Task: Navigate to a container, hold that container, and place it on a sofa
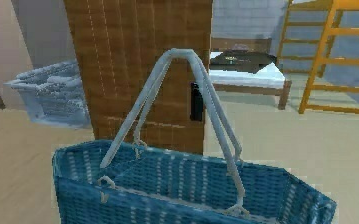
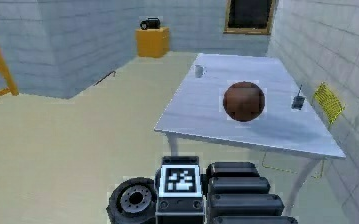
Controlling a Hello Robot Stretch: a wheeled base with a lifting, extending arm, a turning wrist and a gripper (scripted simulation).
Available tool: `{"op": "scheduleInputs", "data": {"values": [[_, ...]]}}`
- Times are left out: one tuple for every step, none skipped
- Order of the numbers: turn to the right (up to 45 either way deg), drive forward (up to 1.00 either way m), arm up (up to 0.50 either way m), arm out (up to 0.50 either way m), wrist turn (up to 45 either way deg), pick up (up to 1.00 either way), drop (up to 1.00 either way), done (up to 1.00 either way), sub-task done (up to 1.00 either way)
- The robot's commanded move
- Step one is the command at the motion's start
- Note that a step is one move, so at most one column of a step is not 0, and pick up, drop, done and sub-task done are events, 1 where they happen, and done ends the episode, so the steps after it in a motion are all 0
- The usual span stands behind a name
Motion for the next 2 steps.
{"op": "scheduleInputs", "data": {"values": [[0.0, 0.05, 0.0, 0.0, 0.0, 0.0, 0.0, 0.0, 0.0], [-45.0, 0.0, 0.0, 0.0, 0.0, 0.0, 0.0, 0.0, 0.0]]}}
